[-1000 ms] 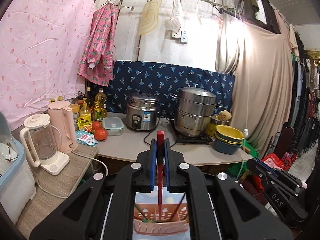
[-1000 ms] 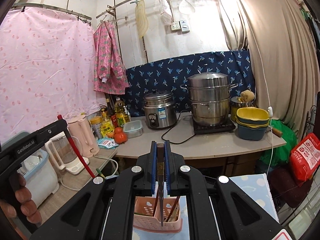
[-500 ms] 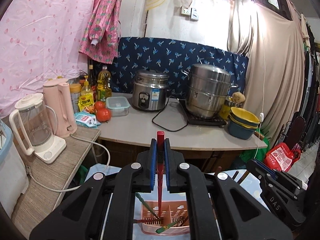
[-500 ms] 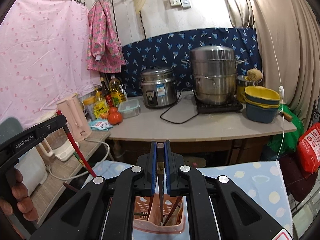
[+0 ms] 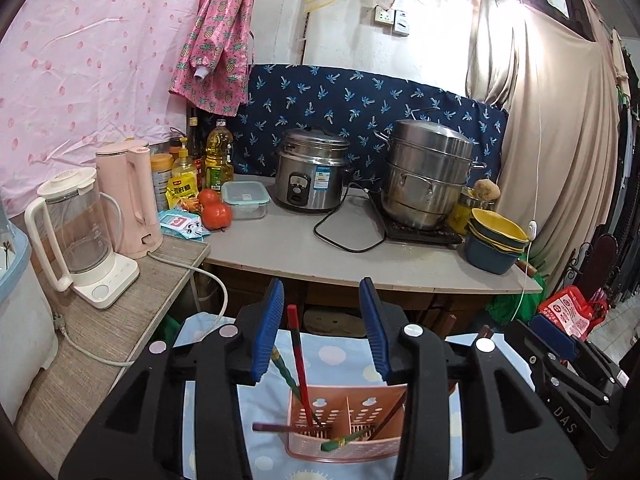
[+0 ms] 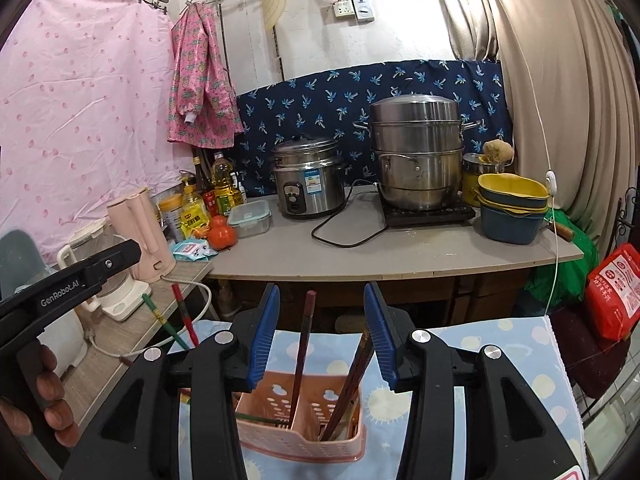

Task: Organize utensils

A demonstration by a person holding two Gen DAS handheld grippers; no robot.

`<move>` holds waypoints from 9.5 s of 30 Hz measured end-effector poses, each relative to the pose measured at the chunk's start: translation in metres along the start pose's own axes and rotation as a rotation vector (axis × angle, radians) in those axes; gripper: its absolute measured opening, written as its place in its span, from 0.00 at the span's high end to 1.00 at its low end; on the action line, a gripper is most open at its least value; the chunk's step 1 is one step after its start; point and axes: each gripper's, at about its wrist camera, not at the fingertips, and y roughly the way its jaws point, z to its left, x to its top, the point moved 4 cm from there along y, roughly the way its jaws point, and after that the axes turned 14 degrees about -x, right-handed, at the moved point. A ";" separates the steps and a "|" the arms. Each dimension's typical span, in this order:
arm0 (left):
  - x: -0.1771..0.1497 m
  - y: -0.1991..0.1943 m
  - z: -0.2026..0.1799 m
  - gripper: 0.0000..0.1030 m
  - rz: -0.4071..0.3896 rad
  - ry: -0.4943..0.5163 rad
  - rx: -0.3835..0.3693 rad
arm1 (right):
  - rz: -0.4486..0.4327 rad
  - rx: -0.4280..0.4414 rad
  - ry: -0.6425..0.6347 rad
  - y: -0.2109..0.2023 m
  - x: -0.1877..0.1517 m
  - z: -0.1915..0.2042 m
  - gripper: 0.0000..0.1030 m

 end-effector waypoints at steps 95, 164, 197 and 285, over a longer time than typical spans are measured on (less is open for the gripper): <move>-0.351 -0.083 -0.062 0.72 0.533 -0.107 -0.125 | 0.488 -0.002 -0.090 -0.134 -0.332 -0.031 0.93; -0.109 -0.128 -0.063 0.99 0.158 0.010 -0.131 | 0.009 0.094 0.046 -0.178 -0.054 -0.039 0.93; -0.048 0.038 -0.022 0.99 0.207 0.005 -0.078 | 0.014 0.023 0.016 0.003 0.020 -0.003 0.93; -0.217 -0.109 -0.044 0.09 0.340 -0.011 0.154 | 0.233 -0.078 -0.044 -0.143 -0.186 -0.040 0.19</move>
